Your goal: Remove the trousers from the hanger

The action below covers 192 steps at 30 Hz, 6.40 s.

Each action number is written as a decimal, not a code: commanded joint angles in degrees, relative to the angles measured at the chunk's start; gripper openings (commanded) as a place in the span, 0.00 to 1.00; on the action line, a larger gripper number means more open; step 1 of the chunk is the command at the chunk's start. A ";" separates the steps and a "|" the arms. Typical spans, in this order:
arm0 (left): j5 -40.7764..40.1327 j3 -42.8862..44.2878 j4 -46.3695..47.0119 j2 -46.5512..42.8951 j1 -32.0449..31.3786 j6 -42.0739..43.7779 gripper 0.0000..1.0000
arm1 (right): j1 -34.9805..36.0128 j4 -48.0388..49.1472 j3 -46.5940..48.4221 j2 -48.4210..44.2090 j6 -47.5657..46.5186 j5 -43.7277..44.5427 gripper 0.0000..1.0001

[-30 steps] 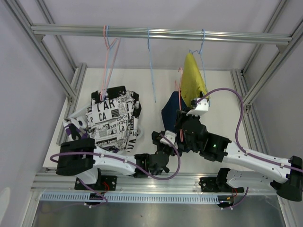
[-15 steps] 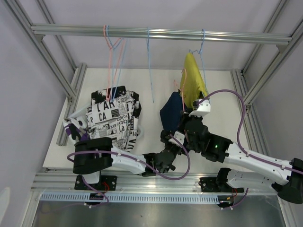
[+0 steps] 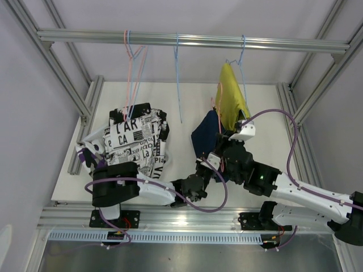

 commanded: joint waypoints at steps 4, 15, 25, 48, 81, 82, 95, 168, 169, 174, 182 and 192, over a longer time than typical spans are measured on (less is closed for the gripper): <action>-5.21 -0.95 8.73 -0.60 6.00 1.57 0.41 | 2.03 1.13 -0.43 -1.64 5.58 -2.12 0.00; -5.74 -0.94 10.40 0.46 6.79 2.11 0.16 | 2.12 0.43 -1.31 -2.07 6.46 -2.22 0.00; -5.39 -4.02 10.66 -4.72 6.70 3.41 0.01 | 2.03 2.28 -3.24 -0.23 6.90 -1.16 0.00; -7.23 -4.80 5.82 -20.81 3.10 13.88 0.01 | 0.98 5.27 -8.25 -1.55 10.24 -0.02 0.00; -3.46 -4.01 -34.34 -20.10 1.78 -27.77 0.66 | 3.09 -0.10 0.54 -8.75 4.35 -0.81 0.00; -2.93 -4.28 -33.73 -20.19 1.78 -27.78 0.66 | 3.18 -0.18 0.36 -8.84 4.61 -0.98 0.00; 1.64 -1.39 -22.73 -12.47 3.62 -26.02 0.69 | 4.40 -0.97 -0.17 -9.46 7.96 -2.04 0.00; 2.08 19.36 -59.55 -51.39 3.98 -9.49 0.01 | 8.19 -1.94 -14.05 -7.26 21.40 7.81 0.00; 2.17 19.97 -61.48 -52.18 3.98 -9.84 0.01 | 8.27 -2.03 -14.05 -7.17 21.40 7.81 0.00; 0.68 21.12 -66.68 -57.54 3.89 -9.85 0.01 | 8.19 -1.59 -14.40 -6.21 21.84 7.55 0.00; -1.25 19.98 -71.78 -64.48 3.89 -10.64 0.01 | 8.10 -0.71 -14.75 -4.45 22.55 7.19 0.00; -10.13 19.10 -74.42 -72.13 3.89 -7.66 0.01 | 7.84 -0.98 -15.37 -3.83 22.81 7.19 0.00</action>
